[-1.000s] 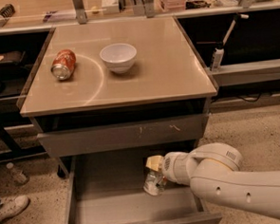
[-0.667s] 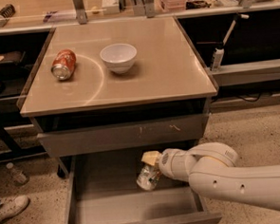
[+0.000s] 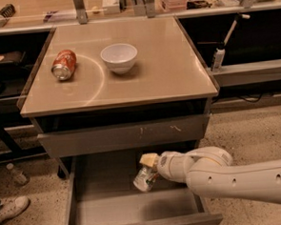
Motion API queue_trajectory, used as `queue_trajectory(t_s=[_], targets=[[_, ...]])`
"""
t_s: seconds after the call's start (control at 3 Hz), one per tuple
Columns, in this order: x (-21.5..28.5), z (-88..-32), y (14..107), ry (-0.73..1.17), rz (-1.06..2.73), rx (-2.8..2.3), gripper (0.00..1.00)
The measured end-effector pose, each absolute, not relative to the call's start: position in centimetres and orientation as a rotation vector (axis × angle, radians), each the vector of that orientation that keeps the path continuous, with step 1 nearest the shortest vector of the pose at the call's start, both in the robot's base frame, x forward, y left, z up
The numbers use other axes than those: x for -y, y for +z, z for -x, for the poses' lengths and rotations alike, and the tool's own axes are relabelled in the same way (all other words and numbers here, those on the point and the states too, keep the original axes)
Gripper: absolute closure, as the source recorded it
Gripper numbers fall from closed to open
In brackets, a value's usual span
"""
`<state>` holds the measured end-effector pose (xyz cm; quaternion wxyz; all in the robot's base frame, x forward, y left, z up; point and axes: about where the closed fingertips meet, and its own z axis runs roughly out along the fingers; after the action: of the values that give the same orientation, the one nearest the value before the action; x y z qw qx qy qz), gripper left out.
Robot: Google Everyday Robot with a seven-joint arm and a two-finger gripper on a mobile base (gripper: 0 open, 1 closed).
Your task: Place 7up can into middle drawer
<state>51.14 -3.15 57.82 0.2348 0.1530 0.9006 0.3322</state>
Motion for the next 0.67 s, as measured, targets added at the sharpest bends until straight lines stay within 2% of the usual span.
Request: queue_trajectory(t_s=[0.67], targets=[[2.1,-53.0,52.2,1.034,-0.574,-2.459,1.0]])
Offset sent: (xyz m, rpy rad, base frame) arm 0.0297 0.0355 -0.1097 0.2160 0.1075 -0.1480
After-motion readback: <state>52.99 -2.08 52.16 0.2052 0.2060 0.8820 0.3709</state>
